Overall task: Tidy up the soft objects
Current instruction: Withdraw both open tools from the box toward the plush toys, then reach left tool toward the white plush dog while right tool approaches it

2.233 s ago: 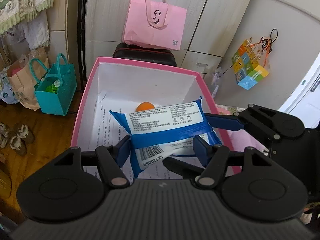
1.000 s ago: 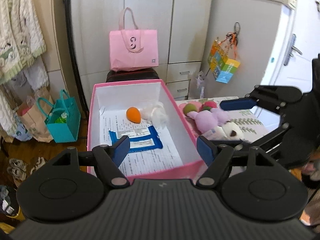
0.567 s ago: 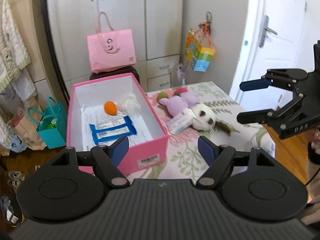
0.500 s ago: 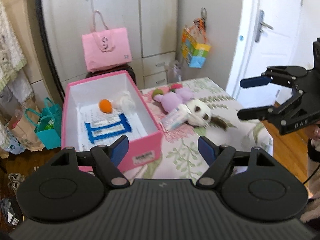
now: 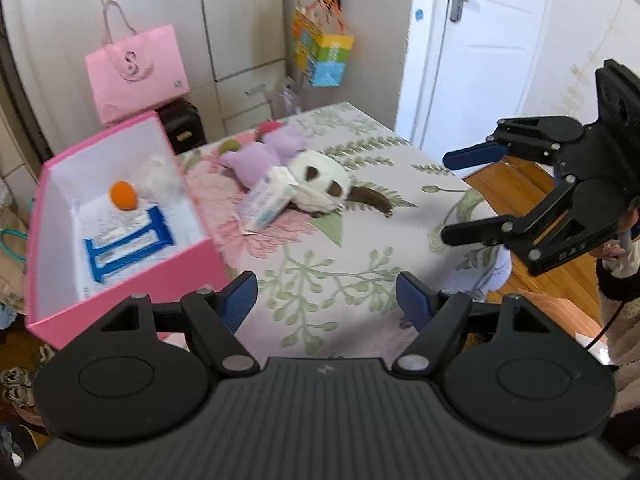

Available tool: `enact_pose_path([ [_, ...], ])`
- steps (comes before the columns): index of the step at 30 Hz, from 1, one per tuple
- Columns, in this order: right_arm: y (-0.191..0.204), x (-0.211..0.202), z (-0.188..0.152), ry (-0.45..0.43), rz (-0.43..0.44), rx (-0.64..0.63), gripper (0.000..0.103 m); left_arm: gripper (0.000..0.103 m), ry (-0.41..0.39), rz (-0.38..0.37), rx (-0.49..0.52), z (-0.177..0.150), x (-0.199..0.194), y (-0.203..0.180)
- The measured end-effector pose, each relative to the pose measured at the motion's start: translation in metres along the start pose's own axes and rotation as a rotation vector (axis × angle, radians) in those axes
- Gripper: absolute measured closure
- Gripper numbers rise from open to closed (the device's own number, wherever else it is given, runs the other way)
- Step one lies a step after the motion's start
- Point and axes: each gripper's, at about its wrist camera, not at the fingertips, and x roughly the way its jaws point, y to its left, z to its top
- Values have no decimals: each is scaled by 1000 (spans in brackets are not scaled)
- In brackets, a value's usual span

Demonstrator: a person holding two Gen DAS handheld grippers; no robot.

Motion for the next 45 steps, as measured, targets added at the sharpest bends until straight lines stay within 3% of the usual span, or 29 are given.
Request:
enact_pose_path([
  [8,-25,24,-28,51,9,31,22,27,44,-77,-26,14,51,-5],
  [17,-45,82,-57,63,-57,5,22,27,-31,-118,-157,12,113,4],
  [22,-44,102,-60,-3,-136,-66,22,27,-57,-80,-214,14,141,11],
  [29,-45,125,-56,11,-182,-118,22,27,-108,20,-245,16,171,15],
  [33,-47,134,-50,23,-198,-137,22,27,-122,-11,-267,19,183,14],
  [45,-71,161,-29,32,-100,-38,22,26,-240,-4,-424,14,204,22],
])
